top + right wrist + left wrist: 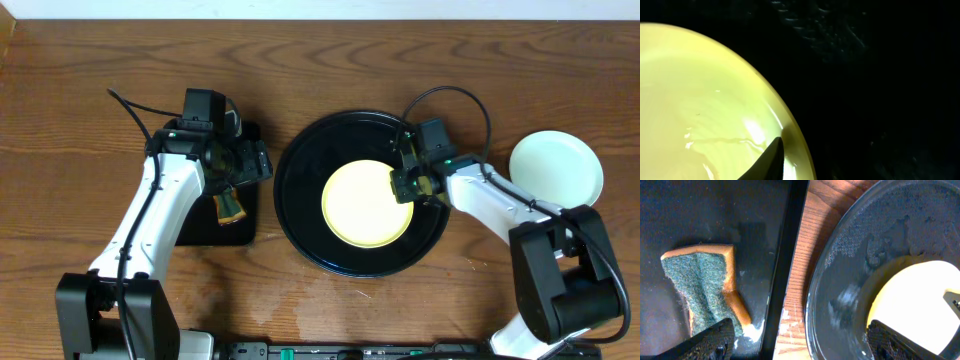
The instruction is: Clean dirty plates on tray and stack at the side
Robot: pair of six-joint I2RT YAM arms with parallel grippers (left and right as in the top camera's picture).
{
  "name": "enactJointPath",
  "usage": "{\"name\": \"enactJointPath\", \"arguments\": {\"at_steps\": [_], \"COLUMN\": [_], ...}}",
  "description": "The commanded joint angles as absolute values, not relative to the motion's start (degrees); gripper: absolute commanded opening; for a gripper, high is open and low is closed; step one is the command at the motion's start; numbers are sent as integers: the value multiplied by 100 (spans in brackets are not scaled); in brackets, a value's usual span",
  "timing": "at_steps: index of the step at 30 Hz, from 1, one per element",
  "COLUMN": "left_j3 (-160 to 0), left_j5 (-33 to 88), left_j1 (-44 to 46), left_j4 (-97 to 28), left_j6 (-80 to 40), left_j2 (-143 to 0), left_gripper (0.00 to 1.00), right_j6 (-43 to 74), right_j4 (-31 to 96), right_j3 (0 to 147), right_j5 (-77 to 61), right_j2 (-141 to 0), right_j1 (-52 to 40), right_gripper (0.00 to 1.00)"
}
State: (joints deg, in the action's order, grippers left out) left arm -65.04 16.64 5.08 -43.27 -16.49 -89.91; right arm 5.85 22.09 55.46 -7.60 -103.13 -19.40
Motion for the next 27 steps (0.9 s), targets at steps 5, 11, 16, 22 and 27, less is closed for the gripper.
{"name": "enactJointPath", "arguments": {"at_steps": [5,11,16,22,27], "left_j3": [-6584,-6584,-6584,-6584,-6584], "left_j5": [1732,1734,1732,1732,1732], "left_j1": [521,521,521,521,521], "left_j4": [-4340,-4340,-4340,-4340,-4340], "left_j6": [-1632,-1632,-1632,-1632,-1632], "left_j2": [-8991,-8991,-8991,-8991,-8991], "left_gripper": [86,86,86,86,86], "right_j6": [357,244,248,246,325], "right_j4": [2386,2502,2576,2700,2923], "right_j3": [5356,5358,5356,5356,5356], "right_j5": [-2300,-2182,-1275,438,504], "right_j2": [-10711,-10202,-9277,-8088,-7856], "right_j1": [-1306,-1170,-1444,-2206,-2366], "right_gripper": [1,1,1,1,1]}}
